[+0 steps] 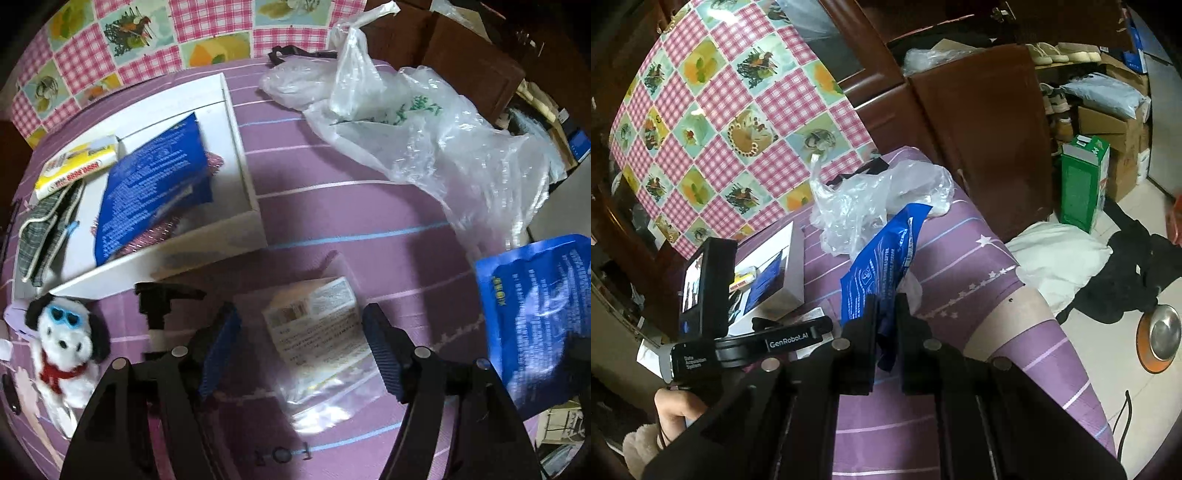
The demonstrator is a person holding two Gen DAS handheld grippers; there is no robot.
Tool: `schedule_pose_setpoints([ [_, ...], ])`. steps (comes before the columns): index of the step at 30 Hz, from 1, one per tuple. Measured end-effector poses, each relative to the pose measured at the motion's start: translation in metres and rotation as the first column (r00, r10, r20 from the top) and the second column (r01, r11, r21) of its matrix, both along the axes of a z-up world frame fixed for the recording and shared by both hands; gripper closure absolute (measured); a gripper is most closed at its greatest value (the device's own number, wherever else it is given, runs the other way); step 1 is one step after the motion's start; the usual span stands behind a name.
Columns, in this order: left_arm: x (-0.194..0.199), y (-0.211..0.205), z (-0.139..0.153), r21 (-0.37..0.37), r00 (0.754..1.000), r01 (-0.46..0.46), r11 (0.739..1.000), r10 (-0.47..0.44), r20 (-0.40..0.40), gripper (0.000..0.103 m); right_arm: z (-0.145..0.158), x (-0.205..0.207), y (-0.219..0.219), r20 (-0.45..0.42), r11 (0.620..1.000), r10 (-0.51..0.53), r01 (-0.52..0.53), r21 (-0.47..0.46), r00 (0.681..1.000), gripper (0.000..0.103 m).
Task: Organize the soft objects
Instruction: 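Grasp the clear labeled plastic bag with the left tool while the right tool holds the blue bag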
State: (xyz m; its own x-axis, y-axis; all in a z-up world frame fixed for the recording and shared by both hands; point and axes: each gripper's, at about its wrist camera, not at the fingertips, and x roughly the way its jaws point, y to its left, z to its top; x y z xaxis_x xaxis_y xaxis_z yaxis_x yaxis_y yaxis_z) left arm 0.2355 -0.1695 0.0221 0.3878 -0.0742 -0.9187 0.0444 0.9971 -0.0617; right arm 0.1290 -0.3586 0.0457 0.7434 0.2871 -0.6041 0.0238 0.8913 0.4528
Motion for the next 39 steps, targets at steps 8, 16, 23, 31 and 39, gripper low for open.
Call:
schedule_pose_setpoints([
  [8, 0.003, -0.016, -0.004, 0.038, 0.998, 0.067, 0.997, -0.067, 0.002, 0.029, -0.005, 0.004, 0.0, -0.03, 1.0, 0.0, 0.0, -0.007, 1.0, 0.093],
  [16, 0.006, -0.006, -0.003, 0.035, 0.995, 0.064, 0.997, -0.067, 0.07, 0.048, -0.007, 0.004, 0.0, -0.043, 1.0, 0.009, -0.008, 0.015, 0.999, 0.093],
  [23, 0.009, 0.01, -0.004, -0.001, 0.981, 0.101, 0.995, -0.099, 0.167, 0.084, -0.007, 0.006, 0.003, -0.049, 1.0, 0.015, -0.015, 0.007, 0.999, 0.093],
  [31, 0.011, 0.008, -0.004, -0.061, 0.984, 0.097, 0.993, -0.087, 0.156, 0.095, -0.009, 0.008, 0.007, -0.057, 1.0, 0.029, -0.029, 0.0, 0.998, 0.093],
  [39, -0.025, 0.001, 0.028, -0.093, 0.962, 0.159, 0.983, -0.134, 0.238, 0.097, -0.009, 0.009, 0.011, -0.062, 0.998, 0.058, -0.056, 0.033, 0.996, 0.093],
])
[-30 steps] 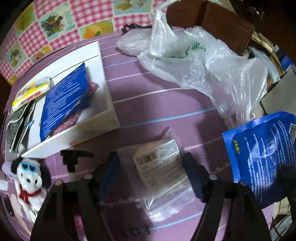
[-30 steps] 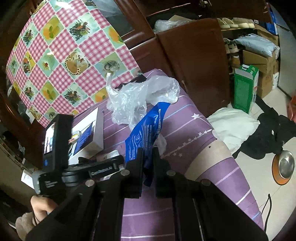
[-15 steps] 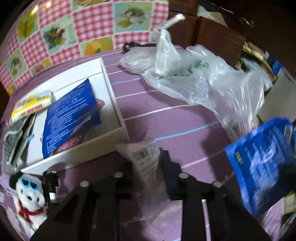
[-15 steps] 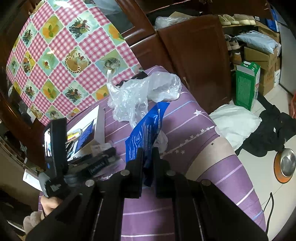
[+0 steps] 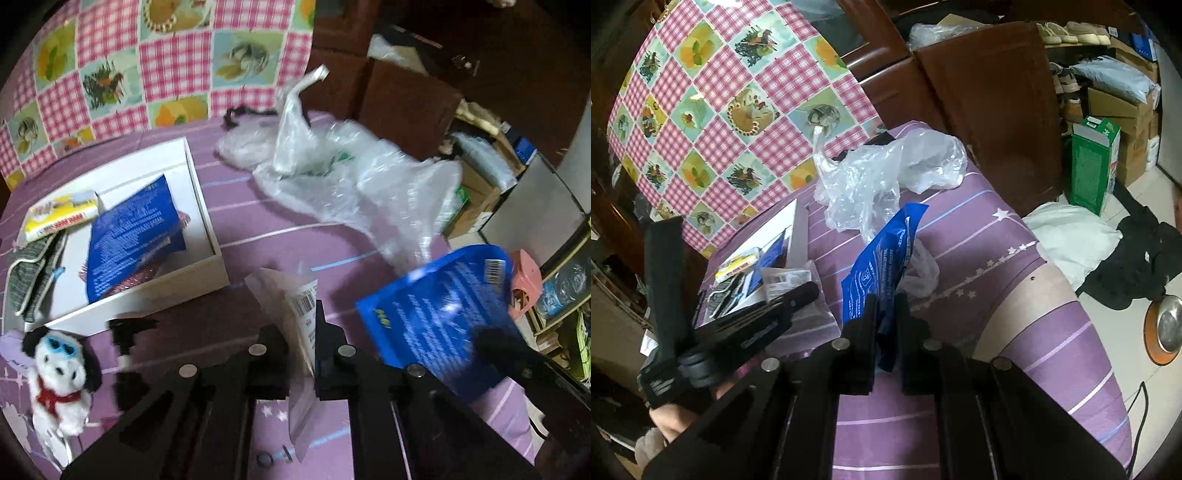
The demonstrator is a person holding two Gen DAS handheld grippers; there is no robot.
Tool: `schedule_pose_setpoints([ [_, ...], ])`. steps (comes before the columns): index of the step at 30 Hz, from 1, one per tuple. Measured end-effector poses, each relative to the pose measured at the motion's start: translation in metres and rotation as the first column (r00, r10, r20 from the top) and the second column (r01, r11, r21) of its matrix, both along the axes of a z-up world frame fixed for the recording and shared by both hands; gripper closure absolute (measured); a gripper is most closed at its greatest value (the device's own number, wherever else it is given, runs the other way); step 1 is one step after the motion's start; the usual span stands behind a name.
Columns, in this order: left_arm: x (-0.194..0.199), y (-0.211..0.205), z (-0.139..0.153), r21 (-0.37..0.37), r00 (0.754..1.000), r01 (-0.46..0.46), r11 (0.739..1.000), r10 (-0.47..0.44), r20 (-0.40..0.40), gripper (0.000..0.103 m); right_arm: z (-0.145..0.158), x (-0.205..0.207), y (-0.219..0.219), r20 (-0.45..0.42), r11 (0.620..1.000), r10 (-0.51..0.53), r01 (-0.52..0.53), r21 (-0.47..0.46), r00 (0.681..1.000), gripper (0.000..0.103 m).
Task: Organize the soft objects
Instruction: 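Grasp the clear labeled plastic bag with the left tool while the right tool holds the blue bag, then carry the clear bag and blue bag over the white box with both tools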
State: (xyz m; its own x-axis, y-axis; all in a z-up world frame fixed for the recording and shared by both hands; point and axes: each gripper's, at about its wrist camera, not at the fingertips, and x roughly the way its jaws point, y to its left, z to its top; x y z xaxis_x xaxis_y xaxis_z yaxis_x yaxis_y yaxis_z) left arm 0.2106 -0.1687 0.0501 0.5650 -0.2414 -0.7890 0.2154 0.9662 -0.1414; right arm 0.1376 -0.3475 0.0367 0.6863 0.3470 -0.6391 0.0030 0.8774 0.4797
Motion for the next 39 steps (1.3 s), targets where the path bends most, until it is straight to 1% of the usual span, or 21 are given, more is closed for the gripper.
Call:
schedule_pose_setpoints([
  [8, -0.026, 0.021, 0.03, -0.096, 0.998, 0.003, 0.995, 0.003, 0.06, 0.097, 0.017, -0.011, 0.001, 0.07, 0.998, 0.03, -0.034, 0.052, 0.997, 0.093],
  [11, -0.035, 0.031, 0.036, -0.111, 0.996, 0.003, 0.994, 0.007, 0.084, 0.097, 0.017, -0.011, 0.01, 0.073, 0.996, 0.059, -0.063, 0.065, 0.996, 0.093],
  [13, -0.039, 0.041, 0.037, -0.136, 0.996, 0.009, 0.991, 0.003, 0.087, 0.097, 0.015, -0.01, 0.019, 0.07, 0.994, 0.083, -0.088, 0.072, 0.994, 0.093],
  [16, -0.045, 0.055, 0.039, -0.162, 0.995, 0.024, 0.986, -0.008, 0.095, 0.097, 0.009, -0.007, 0.032, 0.057, 0.991, 0.113, -0.116, 0.059, 0.992, 0.093],
  [20, -0.055, 0.07, 0.045, -0.171, 0.991, 0.065, 0.983, -0.043, 0.13, 0.097, 0.004, -0.004, 0.041, 0.039, 0.992, 0.123, -0.124, 0.017, 0.992, 0.093],
  [22, -0.06, 0.077, 0.047, -0.181, 0.988, 0.082, 0.98, -0.056, 0.144, 0.097, 0.005, -0.004, 0.041, 0.045, 0.992, 0.124, -0.125, 0.017, 0.991, 0.093],
  [26, -0.062, 0.087, 0.05, -0.14, 0.984, 0.086, 0.986, -0.062, 0.164, 0.097, 0.003, -0.002, 0.037, 0.046, 0.992, 0.12, -0.121, 0.024, 0.992, 0.093],
  [28, -0.059, 0.095, 0.049, -0.139, 0.985, 0.081, 0.987, -0.058, 0.162, 0.097, 0.002, -0.001, 0.038, 0.043, 0.993, 0.115, -0.115, 0.015, 0.992, 0.093],
  [31, -0.054, 0.106, 0.047, -0.166, 0.988, 0.069, 0.984, -0.044, 0.149, 0.097, 0.003, -0.002, 0.04, 0.049, 0.993, 0.119, -0.12, 0.006, 0.992, 0.093],
  [34, -0.047, 0.119, 0.044, -0.209, 0.991, 0.051, 0.977, -0.024, 0.132, 0.097, 0.008, -0.002, 0.047, 0.066, 0.991, 0.134, -0.134, -0.005, 0.989, 0.093],
  [39, -0.041, 0.131, 0.043, -0.263, 0.992, 0.031, 0.964, 0.003, 0.128, 0.097, 0.017, -0.007, 0.06, 0.089, 0.989, 0.148, -0.147, -0.019, 0.985, 0.093],
])
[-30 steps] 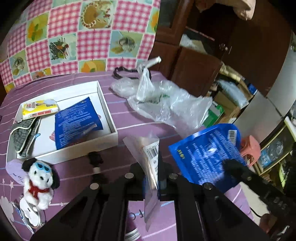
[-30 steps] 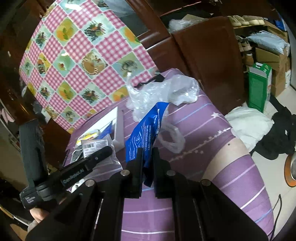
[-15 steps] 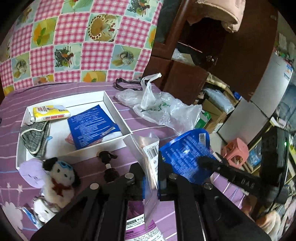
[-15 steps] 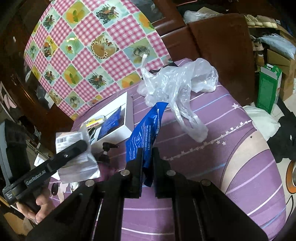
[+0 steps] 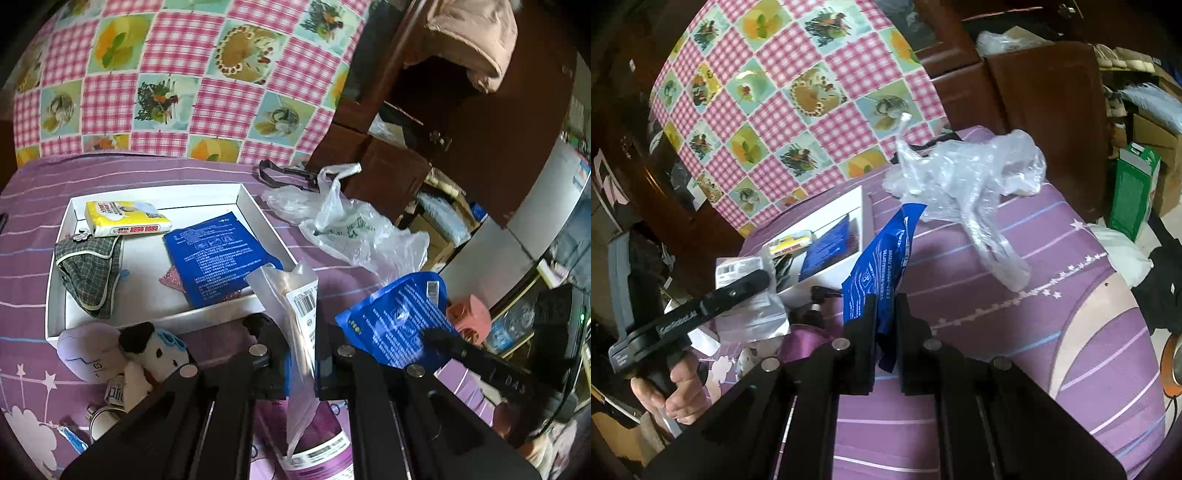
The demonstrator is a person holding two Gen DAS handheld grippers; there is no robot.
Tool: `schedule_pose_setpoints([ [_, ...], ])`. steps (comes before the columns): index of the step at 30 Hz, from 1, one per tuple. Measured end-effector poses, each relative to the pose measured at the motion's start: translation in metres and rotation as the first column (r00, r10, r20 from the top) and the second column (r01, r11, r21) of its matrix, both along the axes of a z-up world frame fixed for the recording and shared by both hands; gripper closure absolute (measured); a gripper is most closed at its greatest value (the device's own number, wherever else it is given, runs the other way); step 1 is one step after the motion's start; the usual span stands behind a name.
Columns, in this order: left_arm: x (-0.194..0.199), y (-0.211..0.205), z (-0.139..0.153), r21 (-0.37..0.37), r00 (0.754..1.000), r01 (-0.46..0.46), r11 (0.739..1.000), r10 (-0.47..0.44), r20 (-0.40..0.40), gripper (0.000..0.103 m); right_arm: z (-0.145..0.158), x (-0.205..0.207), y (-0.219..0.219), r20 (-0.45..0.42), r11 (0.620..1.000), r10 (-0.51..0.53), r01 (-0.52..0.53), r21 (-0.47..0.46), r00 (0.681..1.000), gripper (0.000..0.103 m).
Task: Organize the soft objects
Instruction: 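Carry the clear bag and blue bag over the white box with both tools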
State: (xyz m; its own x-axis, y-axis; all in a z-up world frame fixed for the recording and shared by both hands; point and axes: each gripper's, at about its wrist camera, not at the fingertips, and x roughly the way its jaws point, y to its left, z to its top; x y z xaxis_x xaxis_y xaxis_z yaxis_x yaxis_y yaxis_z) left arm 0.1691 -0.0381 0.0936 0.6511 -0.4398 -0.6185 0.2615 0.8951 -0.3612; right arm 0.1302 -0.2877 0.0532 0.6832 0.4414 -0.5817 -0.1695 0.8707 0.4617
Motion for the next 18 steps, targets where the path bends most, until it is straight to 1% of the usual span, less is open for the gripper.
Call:
schedule_pose_setpoints([
  [3, 0.003, 0.005, 0.003, -0.021, 1.0, -0.004, 1.0, 0.004, 0.008, 0.097, 0.006, 0.0, 0.011, 0.014, 0.999, -0.002, 0.002, -0.037, 1.0, 0.093],
  [7, 0.003, 0.014, 0.009, -0.044, 0.999, -0.014, 0.999, 0.015, 0.028, 0.097, 0.012, 0.002, 0.022, 0.026, 0.999, 0.013, -0.012, -0.046, 1.0, 0.093],
  [10, 0.006, 0.019, 0.007, -0.013, 0.998, -0.042, 0.999, 0.043, 0.041, 0.097, 0.016, 0.007, 0.032, 0.031, 0.998, 0.03, -0.028, -0.063, 0.999, 0.093],
  [12, 0.011, 0.023, 0.004, -0.01, 0.998, -0.052, 0.999, 0.052, 0.03, 0.097, 0.017, 0.011, 0.039, 0.027, 0.996, 0.04, -0.038, -0.075, 0.999, 0.093],
  [15, 0.019, 0.035, -0.005, -0.059, 0.997, -0.076, 0.995, 0.076, 0.003, 0.097, 0.02, 0.021, 0.047, 0.019, 0.995, 0.055, -0.053, -0.085, 0.998, 0.093],
  [16, 0.023, 0.041, -0.008, -0.086, 0.996, -0.088, 0.992, 0.087, -0.01, 0.097, 0.022, 0.024, 0.049, 0.018, 0.995, 0.058, -0.056, -0.084, 0.998, 0.093],
  [18, 0.025, 0.048, -0.011, -0.115, 0.995, -0.097, 0.989, 0.096, -0.014, 0.097, 0.027, 0.031, 0.053, 0.021, 0.995, 0.058, -0.056, -0.084, 0.998, 0.093],
])
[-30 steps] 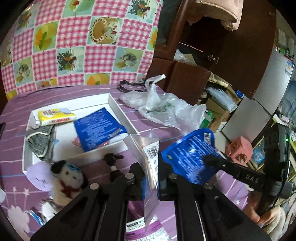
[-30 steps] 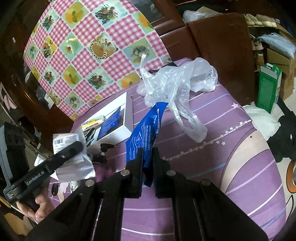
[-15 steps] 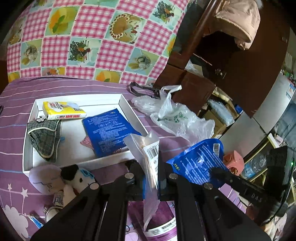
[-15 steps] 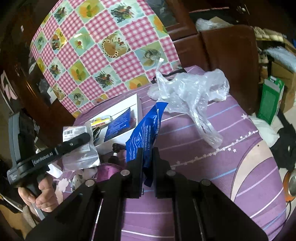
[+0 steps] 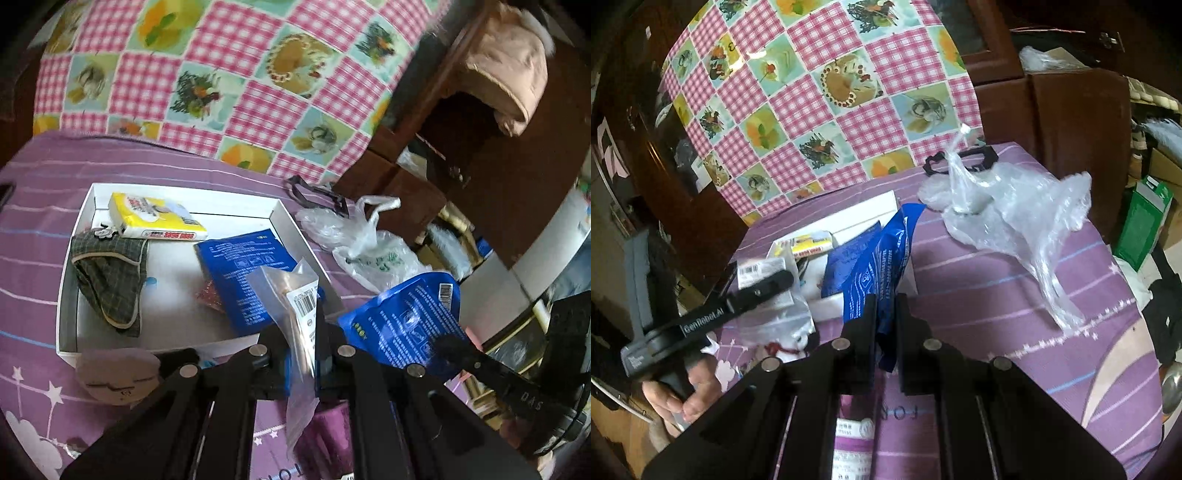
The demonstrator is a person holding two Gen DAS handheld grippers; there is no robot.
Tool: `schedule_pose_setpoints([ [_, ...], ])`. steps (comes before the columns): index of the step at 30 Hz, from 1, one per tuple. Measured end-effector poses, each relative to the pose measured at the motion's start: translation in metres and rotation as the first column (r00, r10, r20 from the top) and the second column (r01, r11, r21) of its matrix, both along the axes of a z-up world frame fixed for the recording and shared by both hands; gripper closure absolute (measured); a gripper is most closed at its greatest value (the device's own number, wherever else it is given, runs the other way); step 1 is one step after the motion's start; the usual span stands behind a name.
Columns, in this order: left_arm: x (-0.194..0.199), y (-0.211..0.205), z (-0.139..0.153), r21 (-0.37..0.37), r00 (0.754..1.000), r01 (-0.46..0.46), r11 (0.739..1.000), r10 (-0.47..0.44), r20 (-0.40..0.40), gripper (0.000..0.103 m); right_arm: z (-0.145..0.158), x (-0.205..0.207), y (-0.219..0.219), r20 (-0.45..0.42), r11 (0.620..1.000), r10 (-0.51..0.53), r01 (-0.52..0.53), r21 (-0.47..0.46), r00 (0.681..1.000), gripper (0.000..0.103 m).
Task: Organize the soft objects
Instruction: 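Carry the clear bag and blue bag over the white box with both tools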
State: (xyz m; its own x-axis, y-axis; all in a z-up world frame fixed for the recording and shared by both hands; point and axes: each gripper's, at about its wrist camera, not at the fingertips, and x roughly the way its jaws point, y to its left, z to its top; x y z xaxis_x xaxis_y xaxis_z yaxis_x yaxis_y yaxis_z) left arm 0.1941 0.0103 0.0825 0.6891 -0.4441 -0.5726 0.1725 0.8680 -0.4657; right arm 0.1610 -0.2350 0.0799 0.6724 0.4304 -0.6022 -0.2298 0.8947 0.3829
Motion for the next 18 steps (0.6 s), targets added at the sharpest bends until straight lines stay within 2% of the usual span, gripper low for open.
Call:
schedule_pose_setpoints([
  [7, 0.003, 0.037, 0.002, -0.085, 0.996, -0.078, 0.993, 0.082, 0.039, 0.097, 0.015, 0.024, 0.011, 0.018, 1.0, -0.018, 0.017, 0.013, 1.0, 0.093],
  [9, 0.005, 0.055, 0.0, -0.109, 0.99, -0.132, 0.985, 0.136, 0.032, 0.097, 0.017, 0.031, 0.014, 0.017, 0.999, -0.021, 0.02, 0.025, 1.0, 0.093],
  [12, 0.006, 0.078, -0.003, -0.102, 0.973, -0.226, 0.969, 0.231, 0.031, 0.097, 0.018, 0.046, 0.022, 0.002, 0.998, -0.009, 0.009, 0.054, 1.0, 0.093],
  [15, 0.01, 0.096, -0.014, -0.127, 0.96, -0.278, 0.952, 0.28, 0.001, 0.097, 0.015, 0.06, 0.033, -0.023, 0.999, 0.011, -0.009, 0.05, 1.0, 0.093],
  [18, 0.014, 0.106, -0.026, -0.162, 0.956, -0.292, 0.943, 0.292, -0.022, 0.097, 0.007, 0.077, 0.048, -0.062, 0.999, 0.023, -0.021, 0.039, 0.998, 0.093],
])
